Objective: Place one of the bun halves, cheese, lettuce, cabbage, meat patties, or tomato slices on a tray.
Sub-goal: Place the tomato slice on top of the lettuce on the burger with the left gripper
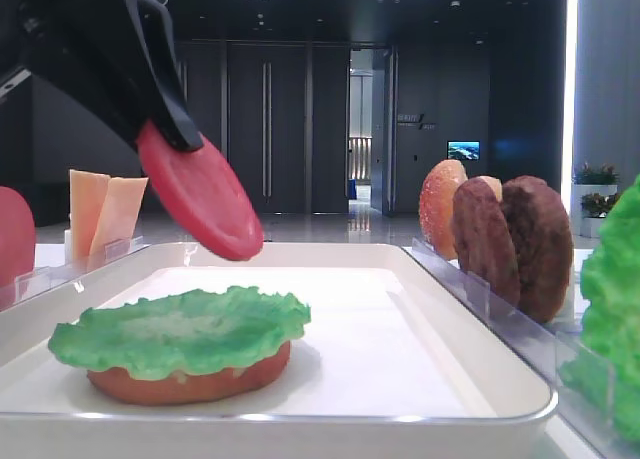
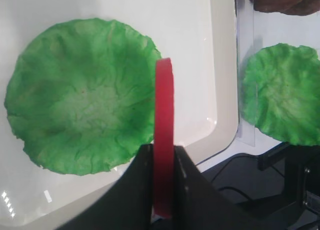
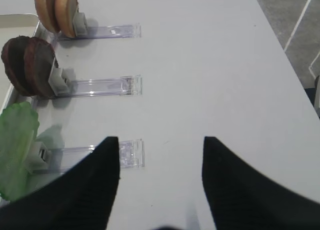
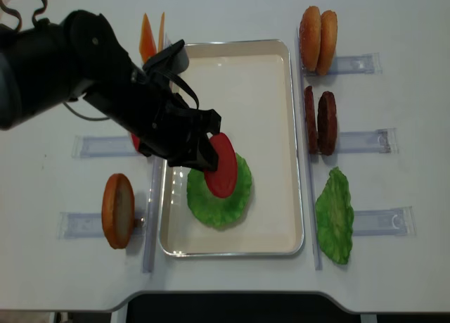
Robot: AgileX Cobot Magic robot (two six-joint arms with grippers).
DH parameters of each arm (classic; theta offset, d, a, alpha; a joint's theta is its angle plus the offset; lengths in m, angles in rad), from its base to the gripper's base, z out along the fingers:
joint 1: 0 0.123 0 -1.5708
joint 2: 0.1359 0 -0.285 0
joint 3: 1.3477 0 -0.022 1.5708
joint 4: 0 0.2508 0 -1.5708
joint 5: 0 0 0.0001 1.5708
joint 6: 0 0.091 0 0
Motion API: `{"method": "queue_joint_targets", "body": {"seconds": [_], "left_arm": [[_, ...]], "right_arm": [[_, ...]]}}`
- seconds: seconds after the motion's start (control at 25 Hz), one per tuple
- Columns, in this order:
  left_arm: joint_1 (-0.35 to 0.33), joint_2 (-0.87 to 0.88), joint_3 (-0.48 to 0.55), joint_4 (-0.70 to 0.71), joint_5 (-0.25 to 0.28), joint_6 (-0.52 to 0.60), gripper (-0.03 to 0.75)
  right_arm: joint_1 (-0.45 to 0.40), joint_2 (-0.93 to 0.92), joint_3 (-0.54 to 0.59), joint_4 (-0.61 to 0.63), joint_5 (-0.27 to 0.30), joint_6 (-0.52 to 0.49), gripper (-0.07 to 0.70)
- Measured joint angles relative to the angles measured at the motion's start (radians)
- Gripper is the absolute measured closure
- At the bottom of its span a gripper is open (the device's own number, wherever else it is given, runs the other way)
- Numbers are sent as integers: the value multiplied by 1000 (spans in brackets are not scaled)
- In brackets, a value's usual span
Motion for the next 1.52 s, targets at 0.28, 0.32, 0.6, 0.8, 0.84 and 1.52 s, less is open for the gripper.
{"method": "queue_joint_targets", "body": {"seconds": [0.28,0.32,0.6,0.8,0.84,1.52], "left_arm": [[0,0,55,-66,-69,69,658],[0,0,57,-71,-74,73,658],[0,22,58,-88,-85,96,658],[0,35,58,-89,-92,104,658],[0,37,58,-89,-92,104,658],[0,83,58,-102,-104,122,658]], "right_arm": [[0,0,0,0,0,0,269],[0,0,0,0,0,0,269],[0,0,0,0,0,0,269],[0,0,0,0,0,0,269],[0,0,0,0,0,0,269],[0,0,0,0,0,0,269]]}}
